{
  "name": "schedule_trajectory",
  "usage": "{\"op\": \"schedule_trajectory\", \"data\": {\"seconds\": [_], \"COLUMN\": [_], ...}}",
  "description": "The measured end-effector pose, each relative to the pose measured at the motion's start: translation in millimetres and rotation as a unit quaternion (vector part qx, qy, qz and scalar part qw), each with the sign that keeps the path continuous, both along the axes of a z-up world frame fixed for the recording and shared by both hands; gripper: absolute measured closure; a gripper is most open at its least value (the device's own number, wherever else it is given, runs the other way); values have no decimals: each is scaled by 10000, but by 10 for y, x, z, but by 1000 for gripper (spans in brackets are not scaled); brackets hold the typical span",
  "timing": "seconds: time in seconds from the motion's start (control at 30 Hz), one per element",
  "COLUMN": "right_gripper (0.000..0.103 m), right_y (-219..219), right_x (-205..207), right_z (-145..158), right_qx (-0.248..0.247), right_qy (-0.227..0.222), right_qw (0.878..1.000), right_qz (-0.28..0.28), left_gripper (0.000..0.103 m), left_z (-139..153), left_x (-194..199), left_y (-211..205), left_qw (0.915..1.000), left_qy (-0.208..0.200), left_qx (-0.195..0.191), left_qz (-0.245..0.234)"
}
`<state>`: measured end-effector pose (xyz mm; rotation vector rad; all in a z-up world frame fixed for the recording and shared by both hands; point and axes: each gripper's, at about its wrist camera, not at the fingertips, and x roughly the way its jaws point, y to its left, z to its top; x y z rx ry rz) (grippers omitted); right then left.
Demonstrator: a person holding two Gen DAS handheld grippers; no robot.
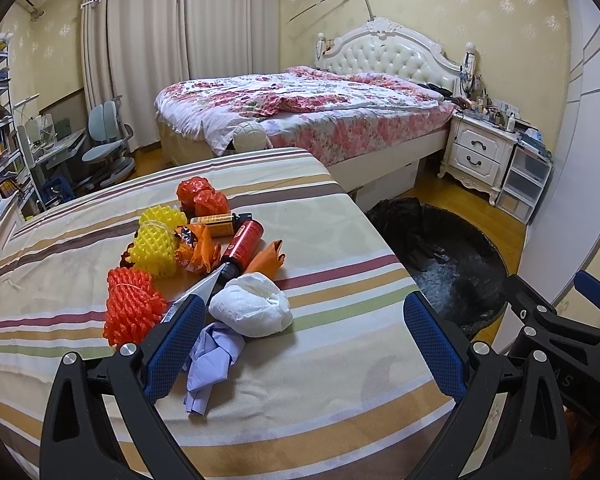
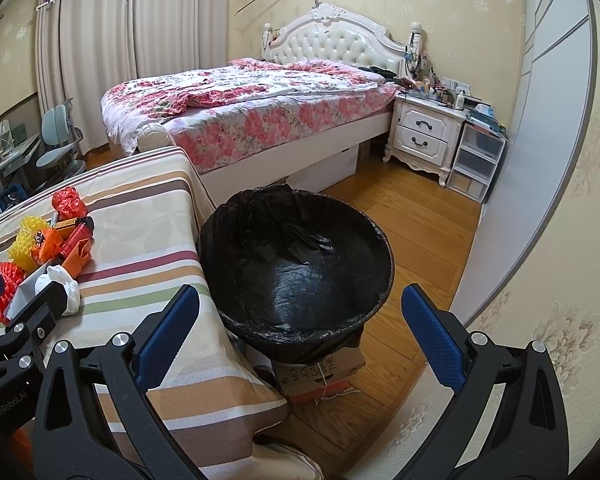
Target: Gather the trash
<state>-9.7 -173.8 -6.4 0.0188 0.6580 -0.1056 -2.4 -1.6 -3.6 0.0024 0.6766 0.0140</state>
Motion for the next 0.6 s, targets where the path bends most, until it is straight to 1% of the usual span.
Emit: {"op": "schedule_trajectory", "data": {"seconds": [0.6], "right_gripper": [4], "right_y": [-1], "right_x": [6], "right_z": [-39], "right_qx": [-14], "right_qy": [30], "right_qw": [10000], "right_qz": [-5], "left_gripper": [6], "left_z": [-2], "left_x": [1], "left_y": [0], "left_qw": [10000], "left_qy": [8], "left_qx": [0], "left_qz": [-1]}}
